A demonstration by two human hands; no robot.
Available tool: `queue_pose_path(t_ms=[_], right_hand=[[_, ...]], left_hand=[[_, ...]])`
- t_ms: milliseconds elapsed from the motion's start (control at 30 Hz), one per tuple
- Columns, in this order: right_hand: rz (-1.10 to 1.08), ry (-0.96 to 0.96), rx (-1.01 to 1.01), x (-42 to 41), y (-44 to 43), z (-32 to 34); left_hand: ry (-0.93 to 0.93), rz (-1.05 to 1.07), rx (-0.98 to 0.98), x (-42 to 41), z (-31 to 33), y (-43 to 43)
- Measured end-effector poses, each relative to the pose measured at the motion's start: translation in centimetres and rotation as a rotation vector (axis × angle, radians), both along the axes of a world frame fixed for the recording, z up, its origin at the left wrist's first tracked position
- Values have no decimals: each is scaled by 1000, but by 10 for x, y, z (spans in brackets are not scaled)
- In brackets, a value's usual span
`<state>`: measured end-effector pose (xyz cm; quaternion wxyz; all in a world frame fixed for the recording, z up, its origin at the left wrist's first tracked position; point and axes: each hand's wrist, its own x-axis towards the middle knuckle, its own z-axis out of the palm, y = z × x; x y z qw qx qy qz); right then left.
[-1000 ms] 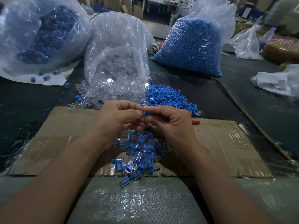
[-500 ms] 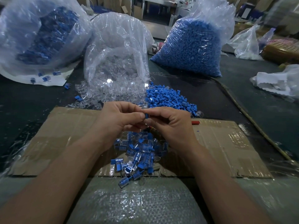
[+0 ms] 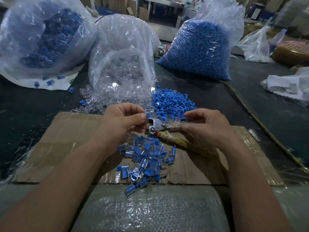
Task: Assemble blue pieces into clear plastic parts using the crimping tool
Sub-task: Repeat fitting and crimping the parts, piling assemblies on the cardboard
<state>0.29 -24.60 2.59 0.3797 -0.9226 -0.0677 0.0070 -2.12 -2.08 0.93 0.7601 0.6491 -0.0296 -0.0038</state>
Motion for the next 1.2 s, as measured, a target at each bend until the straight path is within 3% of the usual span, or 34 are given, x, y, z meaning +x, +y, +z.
queue_pose_path(t_ms=[133, 233, 433, 600, 767, 967, 1200], right_hand=[[160, 241, -290, -1, -2, 0], [194, 201, -425, -1, 4, -3], [159, 144, -433, -5, 10, 2], [136, -19, -644, -4, 24, -3], [115, -78, -581, -2, 23, -9], [21, -167, -260, -6, 20, -3], [133, -143, -275, -9, 27, -4]], left_hand=[[6, 11, 5, 1, -1, 1], [2, 10, 16, 0, 0, 0], [7, 11, 22, -1, 2, 0], [16, 24, 23, 0, 1, 0], [7, 49, 27, 1, 1, 1], [-86, 146, 105, 1, 0, 0], [-143, 183, 163, 0, 1, 0]])
